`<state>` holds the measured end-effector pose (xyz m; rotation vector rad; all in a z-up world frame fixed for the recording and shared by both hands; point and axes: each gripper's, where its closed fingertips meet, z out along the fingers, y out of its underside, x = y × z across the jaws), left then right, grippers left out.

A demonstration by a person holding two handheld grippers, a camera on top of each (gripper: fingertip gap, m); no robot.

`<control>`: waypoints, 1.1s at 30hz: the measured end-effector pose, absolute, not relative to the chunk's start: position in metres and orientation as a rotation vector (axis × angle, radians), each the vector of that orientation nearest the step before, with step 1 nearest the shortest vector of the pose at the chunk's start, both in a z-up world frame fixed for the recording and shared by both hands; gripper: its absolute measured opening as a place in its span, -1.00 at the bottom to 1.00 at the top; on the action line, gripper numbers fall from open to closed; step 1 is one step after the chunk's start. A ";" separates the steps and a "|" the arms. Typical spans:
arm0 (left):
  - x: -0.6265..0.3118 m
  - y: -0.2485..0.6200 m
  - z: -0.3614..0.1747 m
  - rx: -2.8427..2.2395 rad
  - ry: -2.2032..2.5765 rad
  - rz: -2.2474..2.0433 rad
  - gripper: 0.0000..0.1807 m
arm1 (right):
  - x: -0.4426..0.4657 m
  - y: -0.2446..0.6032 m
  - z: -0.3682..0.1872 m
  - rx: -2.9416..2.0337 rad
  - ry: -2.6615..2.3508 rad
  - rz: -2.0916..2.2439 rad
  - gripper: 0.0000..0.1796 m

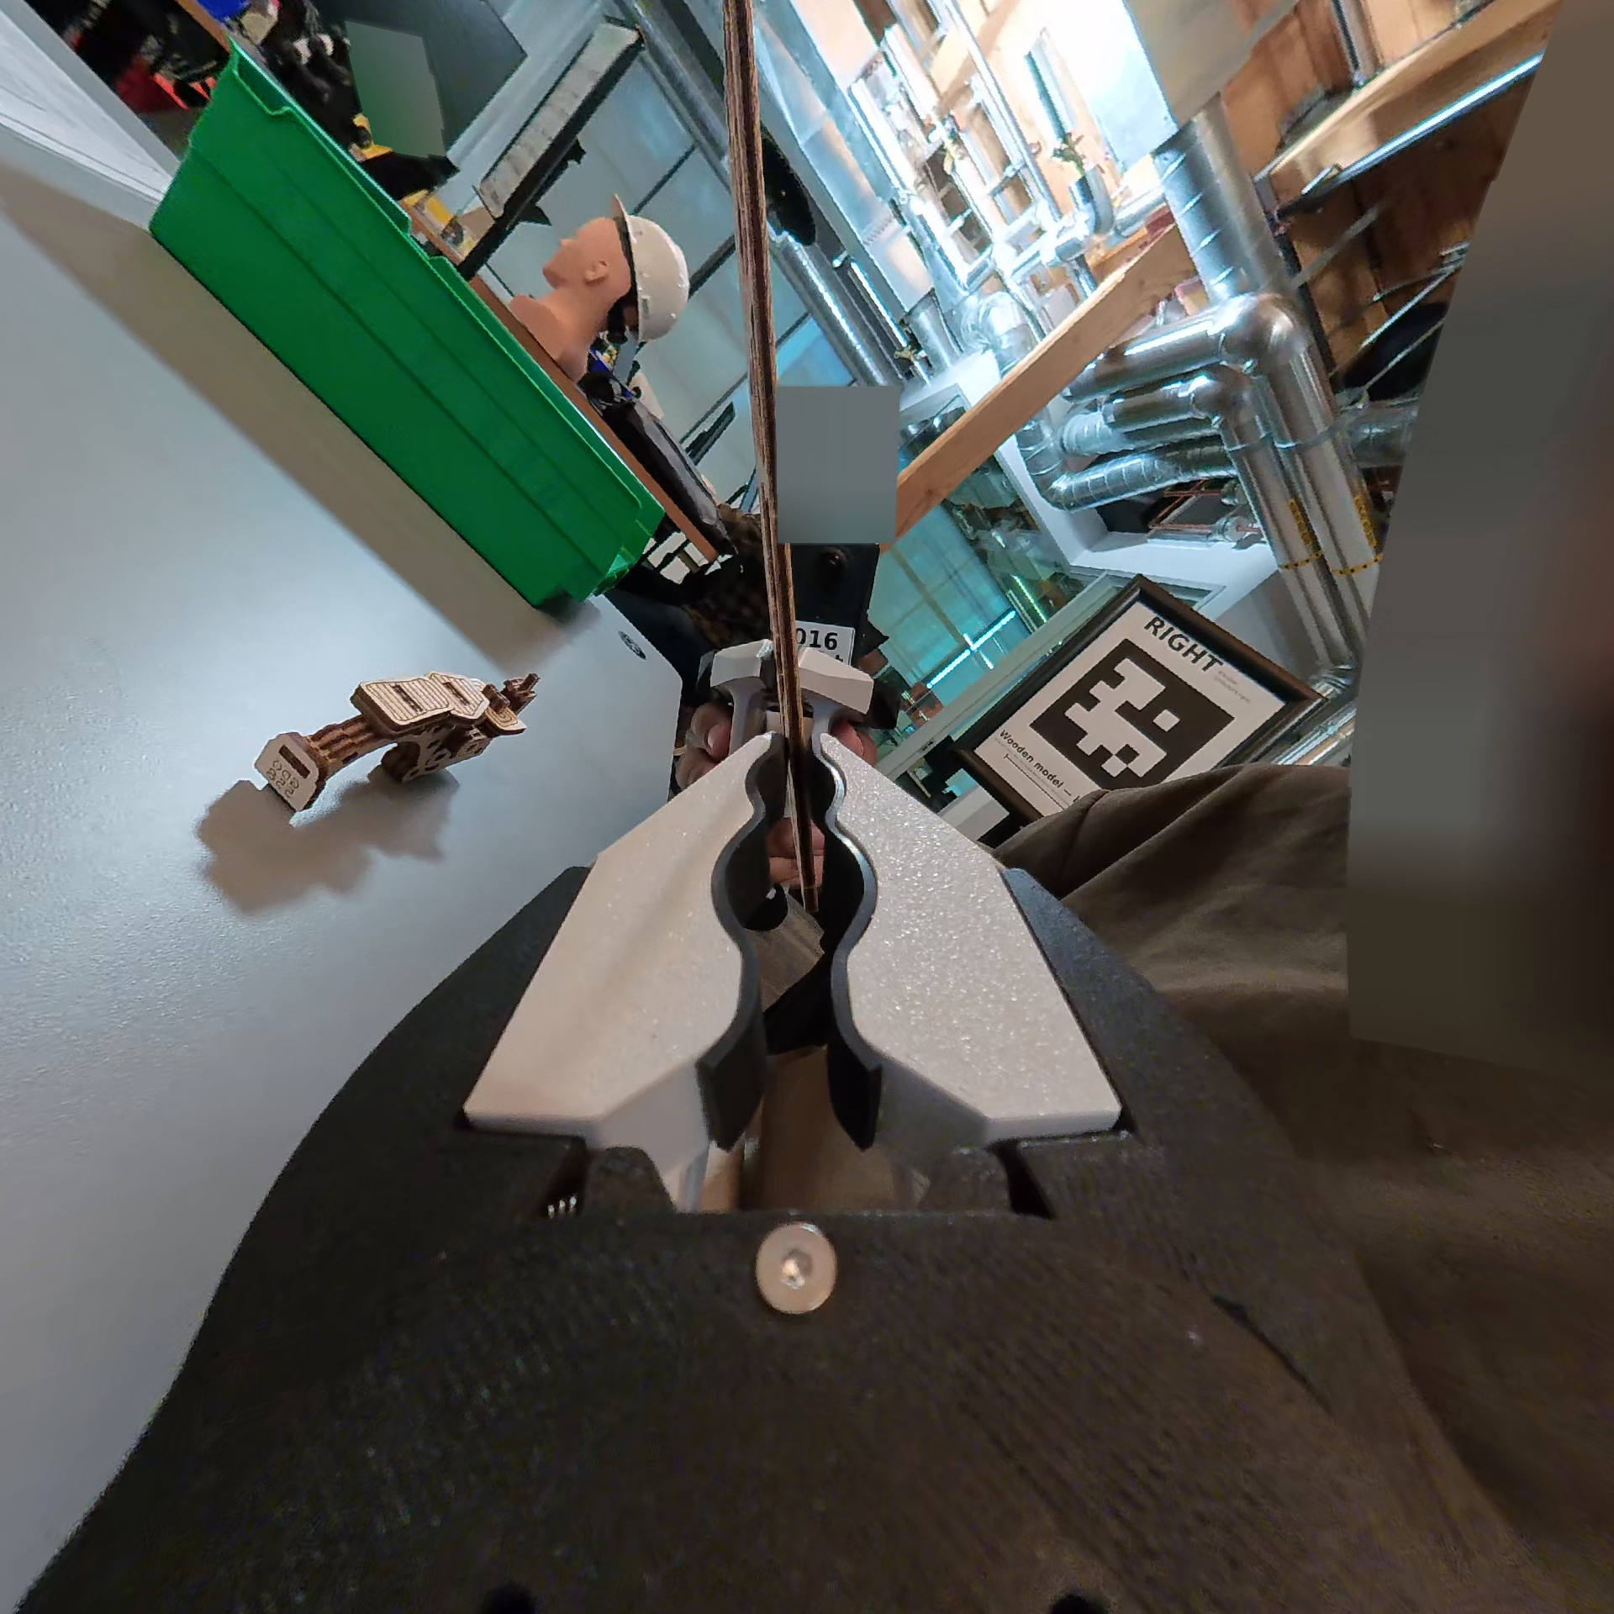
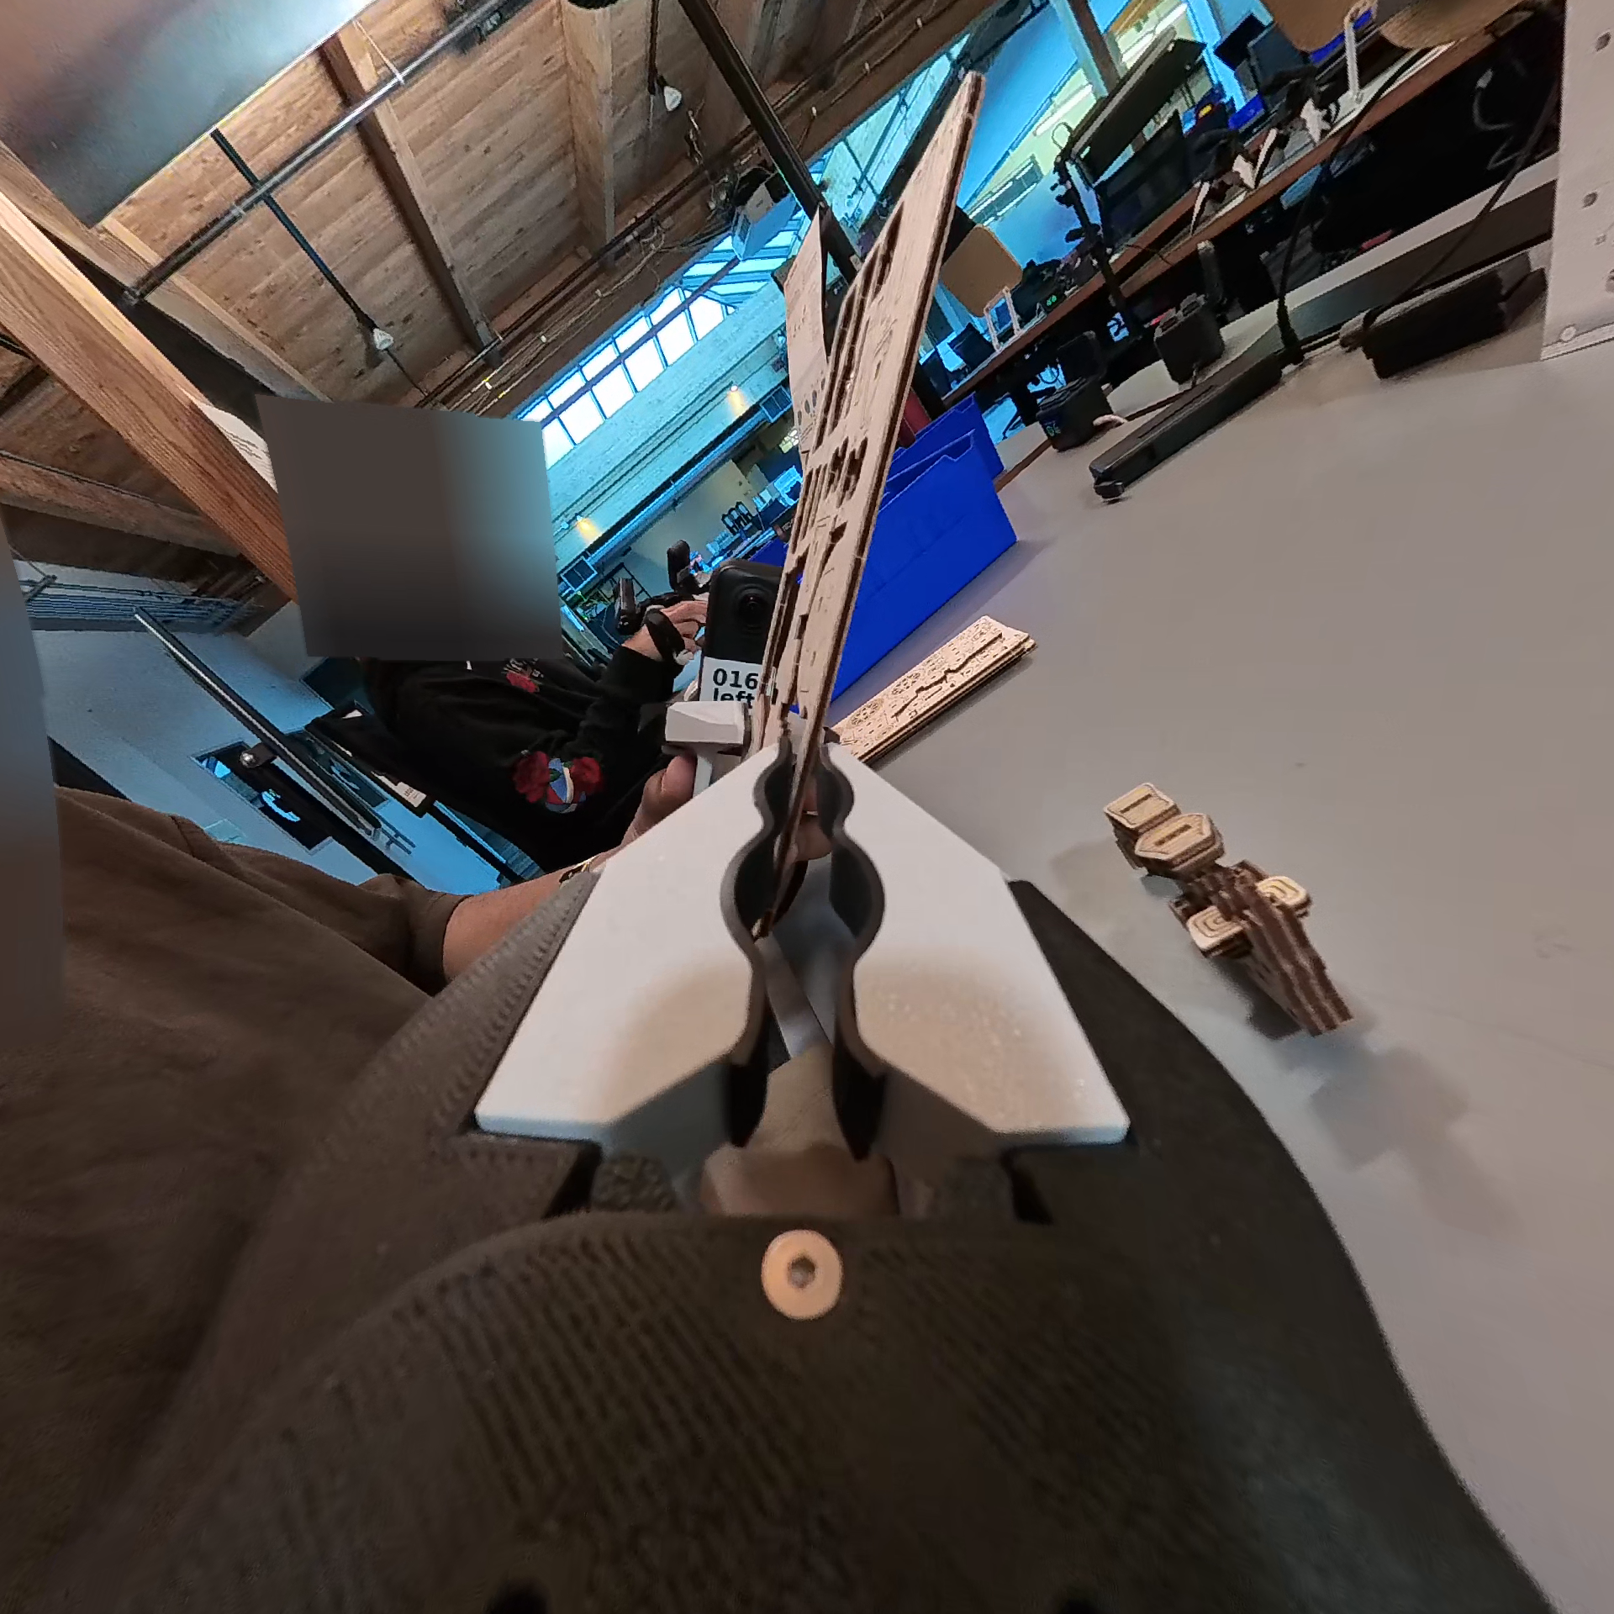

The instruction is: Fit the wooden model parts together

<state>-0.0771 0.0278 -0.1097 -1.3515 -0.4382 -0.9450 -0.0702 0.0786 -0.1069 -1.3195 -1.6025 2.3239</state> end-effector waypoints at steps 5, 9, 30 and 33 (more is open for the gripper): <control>-0.077 0.028 -0.110 -1.350 -0.439 -0.947 -0.98 | -0.070 0.079 -0.107 -1.320 -1.604 2.325 -0.96; -0.077 0.027 -0.109 -1.350 -0.434 -0.947 -0.98 | -0.070 0.079 -0.108 -1.321 -1.607 2.318 -0.96; -0.071 0.030 -0.111 -1.385 -0.406 -0.937 -0.98 | -0.066 0.071 -0.109 -1.312 -1.649 2.340 -0.99; -0.071 0.030 -0.111 -1.382 -0.409 -0.938 -0.97 | -0.066 0.070 -0.109 -1.317 -1.652 2.348 -0.99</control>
